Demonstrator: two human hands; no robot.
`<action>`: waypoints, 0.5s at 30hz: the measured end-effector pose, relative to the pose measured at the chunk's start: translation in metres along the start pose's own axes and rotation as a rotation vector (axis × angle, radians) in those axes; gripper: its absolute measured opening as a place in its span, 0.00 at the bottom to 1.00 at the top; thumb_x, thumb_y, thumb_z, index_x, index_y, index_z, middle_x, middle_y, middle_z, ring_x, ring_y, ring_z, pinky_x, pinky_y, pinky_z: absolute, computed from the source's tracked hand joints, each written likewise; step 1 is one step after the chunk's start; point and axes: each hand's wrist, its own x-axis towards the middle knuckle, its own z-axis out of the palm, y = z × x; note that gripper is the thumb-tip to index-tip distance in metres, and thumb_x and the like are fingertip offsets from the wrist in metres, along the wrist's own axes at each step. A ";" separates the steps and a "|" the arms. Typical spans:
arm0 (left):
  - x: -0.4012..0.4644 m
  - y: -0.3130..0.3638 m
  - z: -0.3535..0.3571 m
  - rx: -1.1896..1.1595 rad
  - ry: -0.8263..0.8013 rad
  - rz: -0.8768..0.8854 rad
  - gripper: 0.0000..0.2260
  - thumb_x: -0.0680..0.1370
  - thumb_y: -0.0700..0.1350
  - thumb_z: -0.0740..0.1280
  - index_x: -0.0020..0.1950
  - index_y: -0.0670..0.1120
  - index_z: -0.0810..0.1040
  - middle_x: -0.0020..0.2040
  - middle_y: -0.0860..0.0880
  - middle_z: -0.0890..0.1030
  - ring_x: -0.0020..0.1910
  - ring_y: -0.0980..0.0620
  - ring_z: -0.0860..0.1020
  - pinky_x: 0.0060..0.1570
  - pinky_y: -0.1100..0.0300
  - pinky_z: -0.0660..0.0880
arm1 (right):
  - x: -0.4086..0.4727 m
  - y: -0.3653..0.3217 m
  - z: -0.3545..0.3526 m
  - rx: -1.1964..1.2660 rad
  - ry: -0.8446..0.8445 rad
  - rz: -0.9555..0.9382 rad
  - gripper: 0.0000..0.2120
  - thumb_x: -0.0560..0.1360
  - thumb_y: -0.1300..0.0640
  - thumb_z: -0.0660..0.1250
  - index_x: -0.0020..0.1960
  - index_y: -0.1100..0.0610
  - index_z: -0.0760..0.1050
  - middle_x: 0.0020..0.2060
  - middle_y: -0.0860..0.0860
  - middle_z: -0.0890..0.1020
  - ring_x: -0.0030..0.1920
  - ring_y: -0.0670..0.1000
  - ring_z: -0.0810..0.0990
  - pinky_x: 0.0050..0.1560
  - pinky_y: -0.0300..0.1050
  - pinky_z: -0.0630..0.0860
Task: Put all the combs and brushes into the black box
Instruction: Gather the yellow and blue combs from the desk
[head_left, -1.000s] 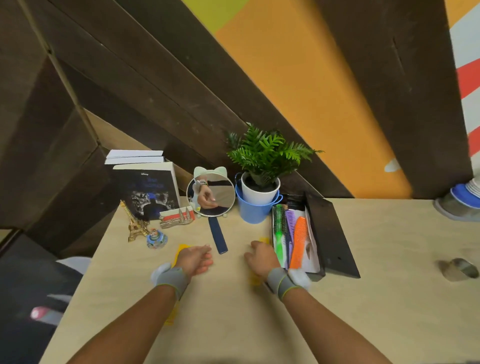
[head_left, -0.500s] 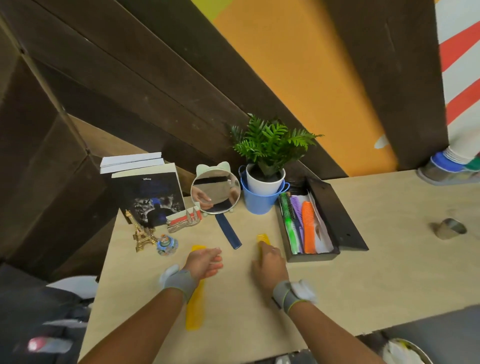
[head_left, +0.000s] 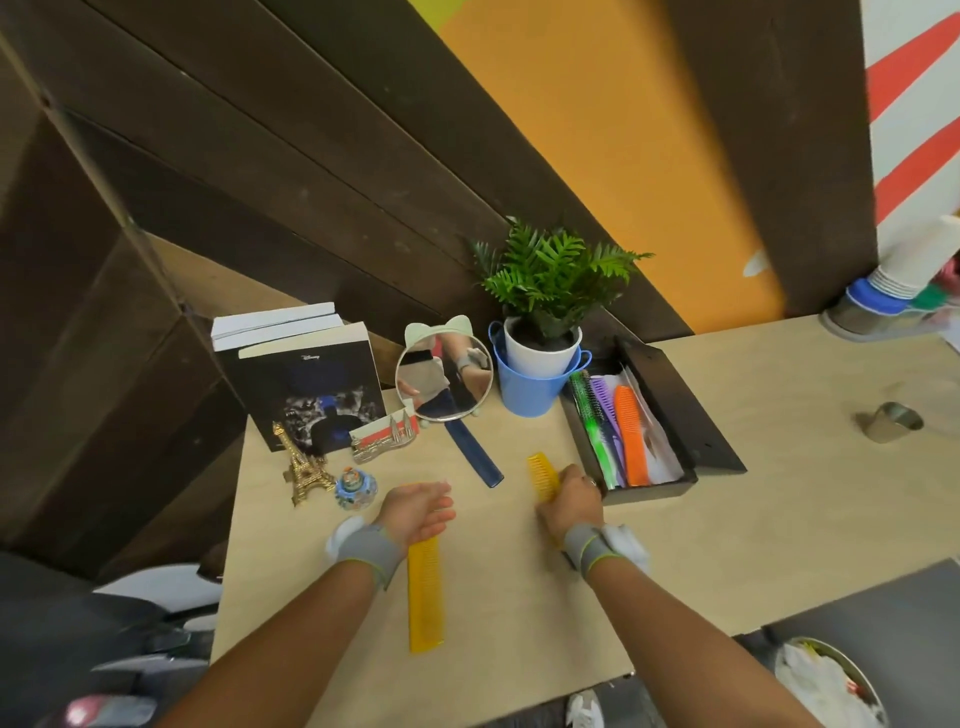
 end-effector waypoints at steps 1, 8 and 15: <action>-0.001 0.001 0.000 -0.001 -0.003 0.002 0.06 0.77 0.44 0.66 0.50 0.43 0.75 0.40 0.47 0.77 0.37 0.52 0.77 0.39 0.62 0.74 | 0.000 0.000 -0.001 0.020 -0.007 0.009 0.18 0.73 0.62 0.64 0.62 0.62 0.68 0.60 0.61 0.76 0.63 0.61 0.74 0.61 0.50 0.73; 0.007 0.002 -0.002 0.006 -0.034 0.011 0.10 0.76 0.40 0.66 0.56 0.39 0.75 0.50 0.41 0.79 0.47 0.47 0.79 0.50 0.57 0.76 | -0.007 -0.004 -0.005 0.283 -0.061 0.042 0.05 0.73 0.57 0.65 0.40 0.57 0.75 0.42 0.57 0.79 0.46 0.59 0.79 0.45 0.45 0.73; 0.014 0.013 0.006 0.026 -0.081 0.047 0.04 0.74 0.41 0.70 0.47 0.45 0.77 0.52 0.45 0.79 0.62 0.46 0.76 0.56 0.56 0.72 | -0.021 -0.031 -0.018 0.911 -0.473 0.085 0.10 0.76 0.63 0.64 0.37 0.54 0.75 0.31 0.52 0.76 0.29 0.47 0.74 0.31 0.37 0.71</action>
